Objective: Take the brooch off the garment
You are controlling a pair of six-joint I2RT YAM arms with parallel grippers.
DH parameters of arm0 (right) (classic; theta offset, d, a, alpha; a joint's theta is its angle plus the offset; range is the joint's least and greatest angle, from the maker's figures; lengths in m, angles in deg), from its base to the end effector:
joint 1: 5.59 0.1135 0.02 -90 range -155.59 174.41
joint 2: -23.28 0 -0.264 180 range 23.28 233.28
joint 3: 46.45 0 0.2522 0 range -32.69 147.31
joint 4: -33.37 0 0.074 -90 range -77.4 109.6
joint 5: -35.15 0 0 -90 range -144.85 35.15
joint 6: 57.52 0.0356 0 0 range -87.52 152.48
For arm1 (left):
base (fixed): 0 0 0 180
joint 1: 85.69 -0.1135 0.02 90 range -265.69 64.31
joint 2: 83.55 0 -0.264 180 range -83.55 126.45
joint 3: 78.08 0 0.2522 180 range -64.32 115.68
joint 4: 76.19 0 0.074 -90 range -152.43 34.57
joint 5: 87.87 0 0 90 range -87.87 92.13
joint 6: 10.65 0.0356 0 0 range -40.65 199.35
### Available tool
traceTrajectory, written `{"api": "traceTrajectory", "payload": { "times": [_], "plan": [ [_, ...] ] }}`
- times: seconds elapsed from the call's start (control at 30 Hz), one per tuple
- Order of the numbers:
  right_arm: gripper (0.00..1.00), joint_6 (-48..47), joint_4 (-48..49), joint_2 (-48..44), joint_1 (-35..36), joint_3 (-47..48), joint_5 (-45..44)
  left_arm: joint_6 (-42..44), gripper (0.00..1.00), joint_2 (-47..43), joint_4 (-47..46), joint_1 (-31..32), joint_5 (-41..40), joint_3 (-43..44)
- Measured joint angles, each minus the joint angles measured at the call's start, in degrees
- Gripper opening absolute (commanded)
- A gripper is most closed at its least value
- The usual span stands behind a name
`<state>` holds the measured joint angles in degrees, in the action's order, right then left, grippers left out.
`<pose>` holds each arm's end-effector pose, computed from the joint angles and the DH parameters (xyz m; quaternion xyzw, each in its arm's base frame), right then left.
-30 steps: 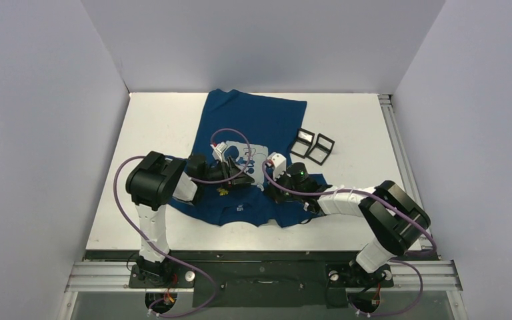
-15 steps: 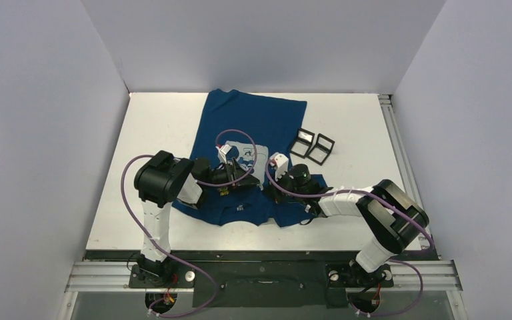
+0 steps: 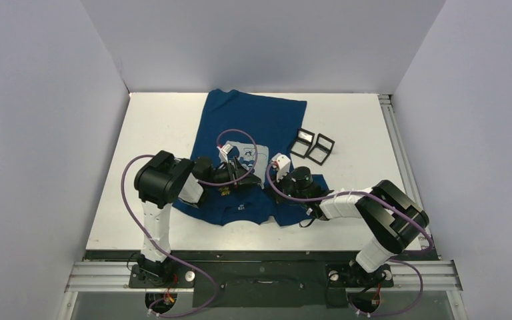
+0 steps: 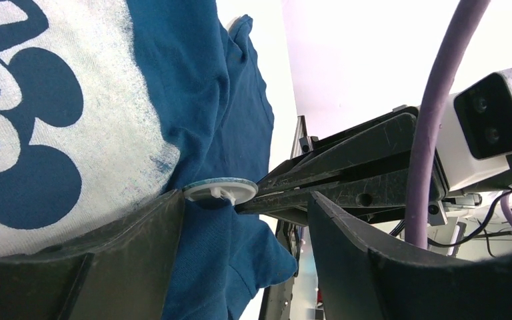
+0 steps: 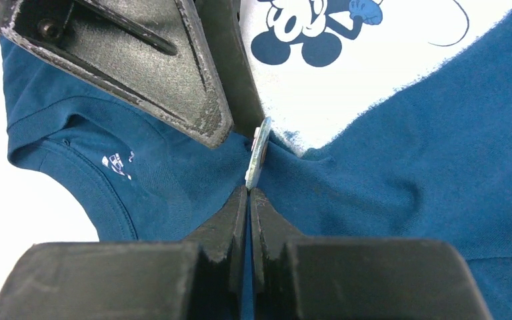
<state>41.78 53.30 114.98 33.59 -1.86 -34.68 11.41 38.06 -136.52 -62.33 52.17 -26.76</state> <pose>0.2209 0.1959 0.1435 -0.3048 0.7883 0.3469 0.4065 0.3002 -0.1594 0.0842 -0.0116 0.7453 -0.6431 0.1757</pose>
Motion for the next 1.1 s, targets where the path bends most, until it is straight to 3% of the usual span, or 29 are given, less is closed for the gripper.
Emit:
{"api": "traceTrajectory", "payload": {
  "times": [0.37, 0.73, 0.87, 0.97, 1.1],
  "plan": [
    [0.0, -1.2, 3.2, -0.1, 0.3, -0.9, -1.9, 2.3, 0.67, -3.4, 10.4, 0.7, -3.4, 1.1],
    [0.0, -2.3, 3.7, -0.2, 0.7, -1.0, -1.8, 3.8, 0.38, -3.5, 15.2, 1.3, -5.3, 1.7],
    [0.24, -2.6, -0.1, -0.2, 0.5, -0.1, -1.2, 4.2, 0.29, -3.5, 15.2, 1.3, -5.5, 1.2],
    [0.37, -3.0, -5.2, -0.2, -0.2, 2.0, -0.7, 5.4, 0.27, -4.4, 15.7, 1.4, -5.3, 1.2],
    [0.43, -3.0, -11.9, -1.0, -1.0, 4.5, -0.2, 7.2, 0.27, -5.5, 16.4, 1.4, -5.5, 0.9]
  ]
}}
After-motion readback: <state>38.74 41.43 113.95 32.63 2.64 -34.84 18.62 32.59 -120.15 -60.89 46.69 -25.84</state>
